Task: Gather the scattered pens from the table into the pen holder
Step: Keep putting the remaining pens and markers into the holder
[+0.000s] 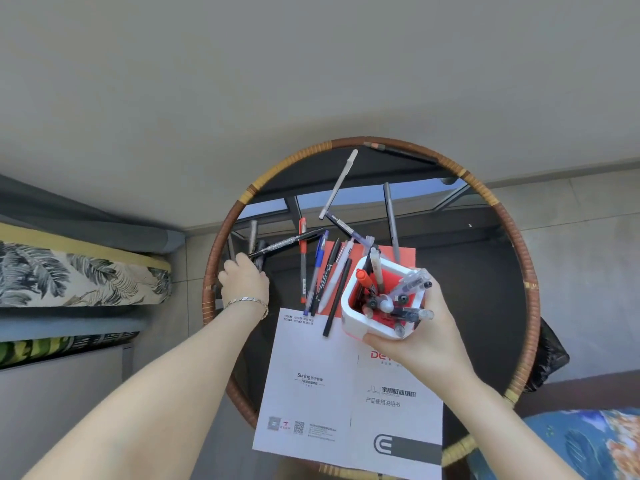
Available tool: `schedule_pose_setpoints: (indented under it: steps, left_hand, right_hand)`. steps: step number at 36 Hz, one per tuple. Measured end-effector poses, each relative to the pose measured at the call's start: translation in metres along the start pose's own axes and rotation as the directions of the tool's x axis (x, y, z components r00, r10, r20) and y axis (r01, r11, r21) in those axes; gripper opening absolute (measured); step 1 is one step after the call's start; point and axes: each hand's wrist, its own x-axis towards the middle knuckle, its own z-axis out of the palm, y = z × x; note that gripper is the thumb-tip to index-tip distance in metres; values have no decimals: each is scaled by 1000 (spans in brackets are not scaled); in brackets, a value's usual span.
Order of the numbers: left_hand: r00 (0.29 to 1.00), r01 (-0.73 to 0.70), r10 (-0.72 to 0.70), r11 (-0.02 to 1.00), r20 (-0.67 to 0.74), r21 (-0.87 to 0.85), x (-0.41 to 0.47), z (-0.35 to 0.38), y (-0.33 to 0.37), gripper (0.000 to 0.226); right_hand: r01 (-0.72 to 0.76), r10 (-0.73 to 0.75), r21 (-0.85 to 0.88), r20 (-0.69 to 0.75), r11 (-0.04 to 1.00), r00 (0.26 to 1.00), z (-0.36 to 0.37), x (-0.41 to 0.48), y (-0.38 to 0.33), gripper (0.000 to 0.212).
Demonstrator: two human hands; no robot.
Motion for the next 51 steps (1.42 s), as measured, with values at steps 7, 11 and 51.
schedule_pose_setpoints:
  steps: [7,11,51]
  left_hand:
    - [967,218,-201,971,154,-96,-11,2,-3,32]
    - [920,392,-329,778,212,-490,-19,0,-1,27]
    - [829,-190,542,46,-135,-981,-182,-56,90,26]
  right_hand:
    - [-11,11,-22,-8,1000,1000,-11,-5,2,77]
    - [-6,5,-26,-22,1000,1000,-18,-7,3,76]
    - [94,-89,15,-209,995,974,-27,-35,9,65]
